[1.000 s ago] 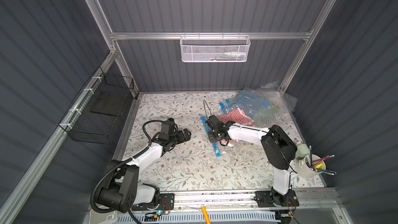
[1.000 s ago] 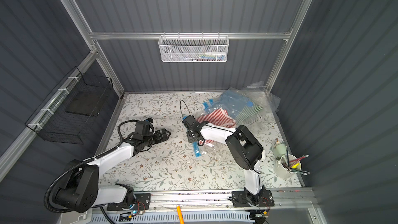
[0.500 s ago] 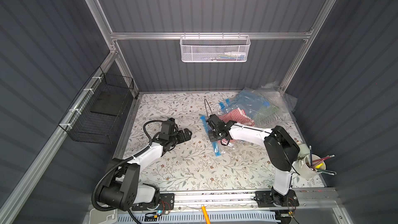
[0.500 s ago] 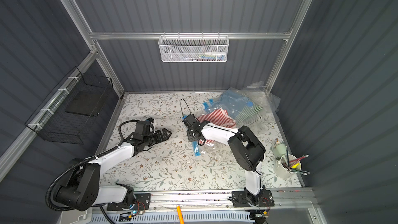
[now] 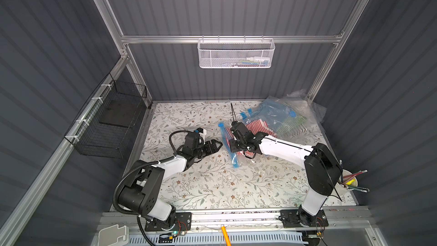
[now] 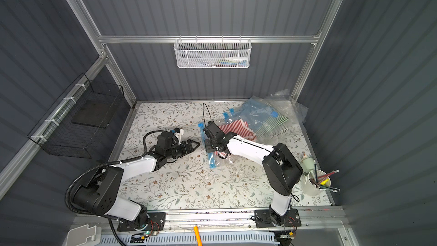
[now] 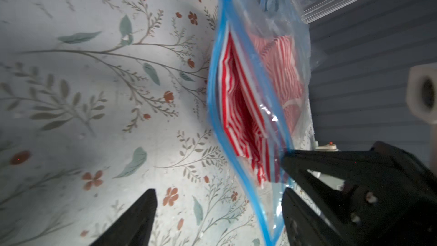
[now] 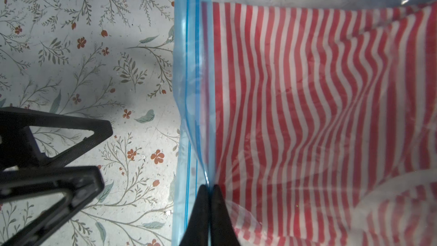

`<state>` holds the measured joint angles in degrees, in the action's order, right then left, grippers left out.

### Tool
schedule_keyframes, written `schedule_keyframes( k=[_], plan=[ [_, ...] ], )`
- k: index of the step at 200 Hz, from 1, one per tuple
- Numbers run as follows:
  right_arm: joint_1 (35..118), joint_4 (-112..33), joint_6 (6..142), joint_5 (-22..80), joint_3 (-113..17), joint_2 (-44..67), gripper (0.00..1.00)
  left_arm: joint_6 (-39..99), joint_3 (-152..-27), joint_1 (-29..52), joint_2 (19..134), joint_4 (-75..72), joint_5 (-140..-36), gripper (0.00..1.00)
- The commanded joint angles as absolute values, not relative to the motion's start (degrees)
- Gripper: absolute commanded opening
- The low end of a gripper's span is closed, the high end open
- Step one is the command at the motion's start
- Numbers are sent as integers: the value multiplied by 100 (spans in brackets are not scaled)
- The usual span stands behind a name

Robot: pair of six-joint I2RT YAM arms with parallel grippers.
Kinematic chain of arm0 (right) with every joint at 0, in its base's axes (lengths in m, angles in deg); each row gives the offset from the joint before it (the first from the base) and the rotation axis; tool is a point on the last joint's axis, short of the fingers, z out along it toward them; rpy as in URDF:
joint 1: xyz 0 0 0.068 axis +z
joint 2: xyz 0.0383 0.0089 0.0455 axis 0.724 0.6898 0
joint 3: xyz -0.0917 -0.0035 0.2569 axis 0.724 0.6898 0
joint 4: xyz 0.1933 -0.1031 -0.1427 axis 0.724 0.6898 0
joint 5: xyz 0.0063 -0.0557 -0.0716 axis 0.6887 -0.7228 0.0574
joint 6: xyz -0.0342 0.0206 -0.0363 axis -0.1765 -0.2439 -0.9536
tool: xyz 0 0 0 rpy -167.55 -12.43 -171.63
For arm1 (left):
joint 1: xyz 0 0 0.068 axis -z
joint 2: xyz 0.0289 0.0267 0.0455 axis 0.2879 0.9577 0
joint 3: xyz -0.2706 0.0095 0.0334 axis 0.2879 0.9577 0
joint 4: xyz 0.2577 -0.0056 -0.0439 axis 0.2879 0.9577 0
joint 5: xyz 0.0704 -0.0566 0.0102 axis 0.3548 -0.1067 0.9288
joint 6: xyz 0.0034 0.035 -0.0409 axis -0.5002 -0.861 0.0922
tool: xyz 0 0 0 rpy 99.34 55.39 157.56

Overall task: Take the tank top out of the vacuum bag
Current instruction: Open the vacuum bag at the center of the board, then take out the tank top from the vacuum bag.

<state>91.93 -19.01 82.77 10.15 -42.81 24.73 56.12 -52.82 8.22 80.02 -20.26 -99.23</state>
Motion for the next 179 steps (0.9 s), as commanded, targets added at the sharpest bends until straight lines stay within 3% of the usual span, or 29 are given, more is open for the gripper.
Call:
schedule_keyframes(
  k=[1, 10, 46, 121, 179],
  plan=[
    [9235, -2057, 8333, 1131, -4275, 2433, 0, 5816, -5474, 862, 8142, -2557, -10179, 65],
    [9232, -2062, 8338, 1131, -4270, 2443, 0, 5861, -5466, 871, 8172, -2699, -10188, 59],
    [9233, -2249, 8362, 1194, -4140, 2317, 0, 6155, -5505, 892, 8569, -3263, -10285, 54],
    [9244, -2512, 8334, 1287, -3950, 2190, 0, 6480, -5708, 942, 9574, -4024, -10369, 51],
    [9253, -2389, 8254, 1125, -4008, 2276, 0, 6600, -5750, 946, 9476, -3907, -10494, 46]
  ],
)
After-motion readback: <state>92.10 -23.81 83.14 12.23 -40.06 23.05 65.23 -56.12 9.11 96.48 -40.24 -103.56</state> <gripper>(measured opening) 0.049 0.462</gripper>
